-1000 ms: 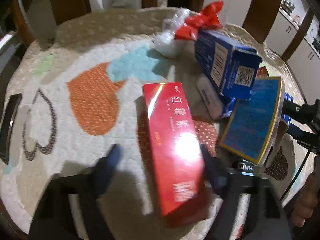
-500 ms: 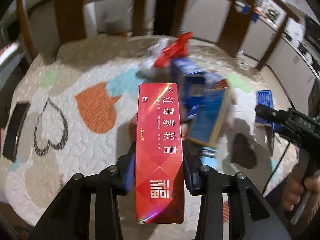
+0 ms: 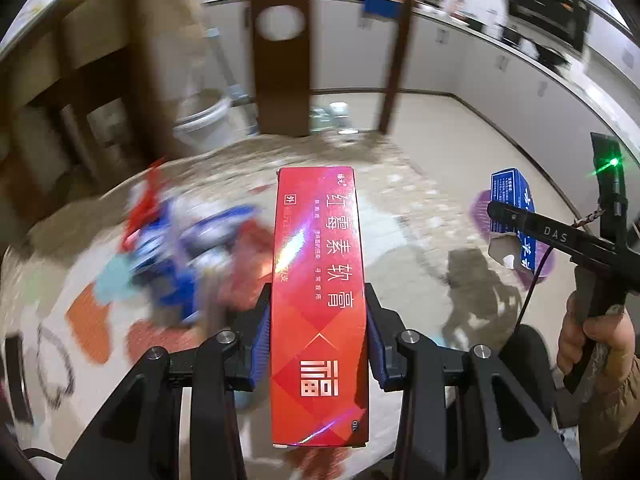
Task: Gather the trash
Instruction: 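Carry both boxes over the purple basket and open both tools to drop them, then move both open tools back to the trash pile on the chair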
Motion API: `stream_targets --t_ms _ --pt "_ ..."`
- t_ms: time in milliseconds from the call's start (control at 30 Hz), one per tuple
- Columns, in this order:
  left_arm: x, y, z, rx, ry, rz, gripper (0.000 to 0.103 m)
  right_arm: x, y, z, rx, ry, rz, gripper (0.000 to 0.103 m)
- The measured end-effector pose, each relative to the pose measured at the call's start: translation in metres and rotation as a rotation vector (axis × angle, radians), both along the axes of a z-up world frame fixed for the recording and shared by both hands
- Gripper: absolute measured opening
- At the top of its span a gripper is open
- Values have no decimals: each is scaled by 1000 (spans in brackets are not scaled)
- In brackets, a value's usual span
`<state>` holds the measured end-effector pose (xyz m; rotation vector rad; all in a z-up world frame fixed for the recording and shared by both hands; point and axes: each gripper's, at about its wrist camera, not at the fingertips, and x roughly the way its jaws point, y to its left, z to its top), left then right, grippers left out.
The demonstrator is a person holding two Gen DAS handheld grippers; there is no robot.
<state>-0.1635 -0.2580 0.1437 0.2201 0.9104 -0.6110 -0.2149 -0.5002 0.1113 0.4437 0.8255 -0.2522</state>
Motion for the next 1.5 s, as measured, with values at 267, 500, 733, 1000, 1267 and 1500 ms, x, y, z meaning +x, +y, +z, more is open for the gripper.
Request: stream_targets --t_ms 267,500,733,1000,1267,1500 --pt "1 -131 -1 -51 81 -237 39 -60 -116 -6 -28 24 -224 53" --pt "-6 -236 -25 -49 153 -383 39 -86 -179 -29 36 34 -311 53" --pt "-11 -291 -44 -13 159 -426 48 -90 -199 -56 108 46 -333 54" --pt "-12 -272 -35 -51 141 -403 64 -95 -198 -57 116 27 -355 76" --pt "-14 -202 -25 -61 108 -310 68 -92 -173 -41 97 16 -330 77" --pt "-9 -114 -13 -86 96 -187 70 -71 -126 -21 59 13 -237 78"
